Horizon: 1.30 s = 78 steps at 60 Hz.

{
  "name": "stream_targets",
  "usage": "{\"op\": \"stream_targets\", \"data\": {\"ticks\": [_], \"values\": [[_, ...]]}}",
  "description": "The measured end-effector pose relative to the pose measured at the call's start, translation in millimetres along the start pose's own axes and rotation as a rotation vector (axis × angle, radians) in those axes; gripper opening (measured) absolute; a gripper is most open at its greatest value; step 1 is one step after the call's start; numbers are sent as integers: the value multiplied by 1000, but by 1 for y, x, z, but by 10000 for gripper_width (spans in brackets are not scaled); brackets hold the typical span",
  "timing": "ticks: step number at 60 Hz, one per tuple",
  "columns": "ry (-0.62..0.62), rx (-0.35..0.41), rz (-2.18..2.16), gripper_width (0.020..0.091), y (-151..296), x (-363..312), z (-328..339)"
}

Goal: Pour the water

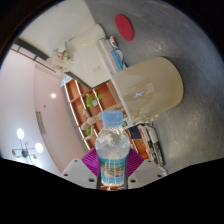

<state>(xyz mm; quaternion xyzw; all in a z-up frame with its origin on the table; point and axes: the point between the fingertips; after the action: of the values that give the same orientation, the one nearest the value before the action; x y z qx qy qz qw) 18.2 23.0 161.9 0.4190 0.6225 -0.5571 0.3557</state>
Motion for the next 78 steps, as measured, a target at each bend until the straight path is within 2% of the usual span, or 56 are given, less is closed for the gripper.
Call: {"op": "stream_targets", "data": {"ticks": [8,20,30,37,42,48,53,54,58,73,78], "values": [[-21,18,-68,300,4,2,2],[-76,-20,91,300,-5,5,3],[-150,-89,641,321,-16,-16,2],[-226,-89,1176,322,2,-43,-3],[-305,-49,1521,323,21,-70,-1],[-396,75,1834,323,64,-103,4],[-431,140,1947,322,90,-124,10],[-431,149,1965,322,110,-119,1],[-482,170,1995,321,126,-127,13],[-697,265,1973,322,245,-96,26],[-705,265,1941,322,265,-84,26]]}}
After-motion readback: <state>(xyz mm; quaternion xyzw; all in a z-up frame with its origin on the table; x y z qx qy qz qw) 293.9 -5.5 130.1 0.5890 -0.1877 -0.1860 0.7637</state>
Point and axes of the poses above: the point between the fingertips, and its own axes, seen from behind it with the camera up: x to the right, y up, z backward, against the way the camera looks
